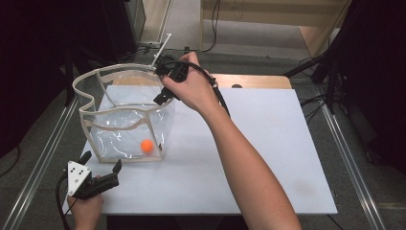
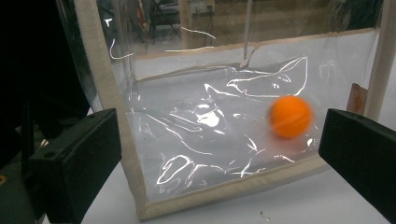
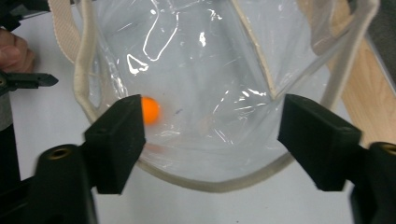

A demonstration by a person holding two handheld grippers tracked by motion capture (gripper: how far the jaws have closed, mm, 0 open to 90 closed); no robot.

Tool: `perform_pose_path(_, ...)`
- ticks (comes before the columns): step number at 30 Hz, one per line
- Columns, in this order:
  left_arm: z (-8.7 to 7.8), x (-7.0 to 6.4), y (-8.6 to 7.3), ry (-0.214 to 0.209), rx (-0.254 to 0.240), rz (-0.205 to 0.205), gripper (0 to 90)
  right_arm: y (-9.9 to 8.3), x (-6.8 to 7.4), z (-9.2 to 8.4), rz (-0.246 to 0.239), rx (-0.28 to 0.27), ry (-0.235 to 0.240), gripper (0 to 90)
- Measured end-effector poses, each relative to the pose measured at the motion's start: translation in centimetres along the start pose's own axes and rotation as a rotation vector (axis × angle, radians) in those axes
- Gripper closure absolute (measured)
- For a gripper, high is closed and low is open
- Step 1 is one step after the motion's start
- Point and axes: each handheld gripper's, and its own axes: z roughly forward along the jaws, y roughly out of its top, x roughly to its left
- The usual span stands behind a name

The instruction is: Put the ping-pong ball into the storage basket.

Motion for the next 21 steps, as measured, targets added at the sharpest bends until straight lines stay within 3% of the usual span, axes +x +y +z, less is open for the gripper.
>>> perform_pose_path(5, 0.0, 0.0, 0.0, 0.002, -0.001, 0.0, 0.0, -0.6, 0.3, -1.0, 0.0, -0.018, 0.016, 7.7)
perform_pose_path(7, 0.0, 0.0, 0.0, 0.001, 0.0, -0.002, 0.0, -1.0, 0.4, -1.3, 0.001, -0.018, 0.011, 0.2)
perform_pose_path(21, 0.0, -0.1, 0.0, 0.004, 0.003, 0.006, 0.0, -3.5, 1.0, -2.5, -0.001, -0.035, 0.028, 0.0)
